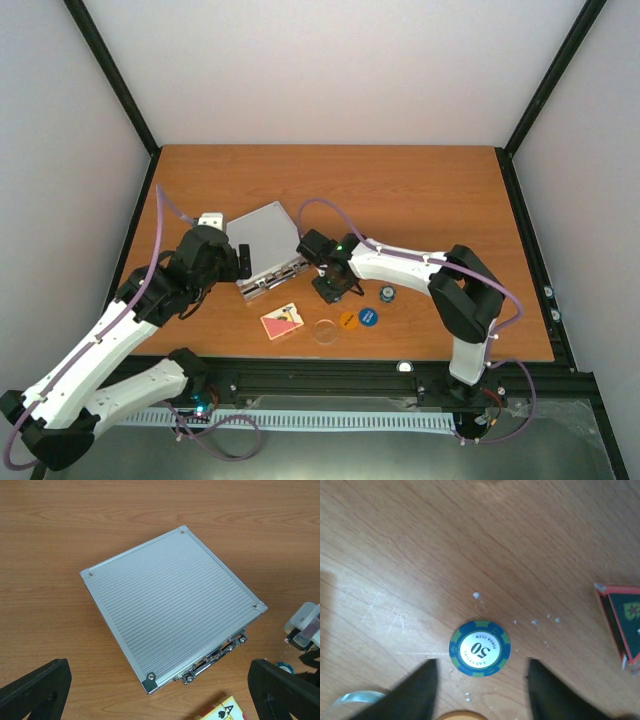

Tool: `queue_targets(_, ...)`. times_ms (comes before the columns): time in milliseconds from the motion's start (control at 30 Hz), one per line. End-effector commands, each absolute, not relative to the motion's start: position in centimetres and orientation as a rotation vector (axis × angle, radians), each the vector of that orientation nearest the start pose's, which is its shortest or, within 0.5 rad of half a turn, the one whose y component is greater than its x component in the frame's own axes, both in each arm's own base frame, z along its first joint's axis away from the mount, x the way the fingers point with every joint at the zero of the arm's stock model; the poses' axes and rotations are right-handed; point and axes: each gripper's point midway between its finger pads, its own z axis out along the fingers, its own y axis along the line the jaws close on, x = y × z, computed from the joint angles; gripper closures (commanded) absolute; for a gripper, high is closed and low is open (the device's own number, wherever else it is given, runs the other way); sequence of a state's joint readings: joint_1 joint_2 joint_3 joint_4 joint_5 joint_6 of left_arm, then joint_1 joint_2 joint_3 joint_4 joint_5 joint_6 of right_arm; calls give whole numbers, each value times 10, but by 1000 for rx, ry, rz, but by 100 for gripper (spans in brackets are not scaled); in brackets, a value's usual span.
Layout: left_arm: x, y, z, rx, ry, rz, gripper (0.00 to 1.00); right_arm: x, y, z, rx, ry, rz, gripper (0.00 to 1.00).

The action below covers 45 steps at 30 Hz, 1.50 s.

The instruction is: Pack up texas hold em set

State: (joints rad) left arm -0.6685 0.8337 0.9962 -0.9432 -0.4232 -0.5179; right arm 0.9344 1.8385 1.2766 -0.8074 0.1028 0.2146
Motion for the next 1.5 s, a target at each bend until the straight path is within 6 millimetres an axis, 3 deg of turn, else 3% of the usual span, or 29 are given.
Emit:
queue_targets(0,229,-88,251,-26,2258,-106,0,240,294,55,-983,2740,61,36)
queue_targets(100,229,-88,252,-28,2256,-105,0,239,292,51,-976,2762,61,25)
queue_targets(367,229,-86,253,-24,2254,-98,0,232,287,27,-948,2840,170,29)
queue_targets(667,230,-87,253,-25,2253,-98,0,233,286,20,-981,2853,152,20)
queue_targets(900,229,-85,251,-30,2256,-87,0,227,280,5,-996,2901,110,22)
queue_targets(1033,228,-84,250,-34,2255,-85,0,227,276,-1,-995,2911,85,27)
queue_targets(1267,226,-80,250,-38,2254,-74,0,224,273,-2,-982,2923,71,67)
queue_targets(1467,226,-80,248,-45,2254,-78,0,225,271,1,-973,2921,62,80)
